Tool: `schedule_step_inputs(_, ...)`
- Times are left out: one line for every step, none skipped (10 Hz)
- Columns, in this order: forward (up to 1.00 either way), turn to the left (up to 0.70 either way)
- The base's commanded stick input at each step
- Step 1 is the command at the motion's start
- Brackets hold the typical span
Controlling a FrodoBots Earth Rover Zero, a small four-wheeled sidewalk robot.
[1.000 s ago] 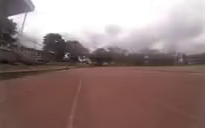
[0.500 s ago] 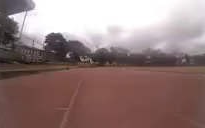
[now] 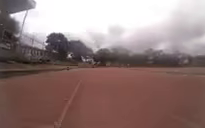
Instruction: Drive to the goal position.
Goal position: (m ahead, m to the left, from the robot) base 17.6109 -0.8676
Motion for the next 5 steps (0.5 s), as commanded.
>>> schedule_step_inputs(1.0,0.0)
schedule_step_inputs(1.0,0.0)
schedule_step_inputs(1.0,0.0)
schedule_step_inputs(1.0,-0.13)
schedule_step_inputs(1.0,-0.27)
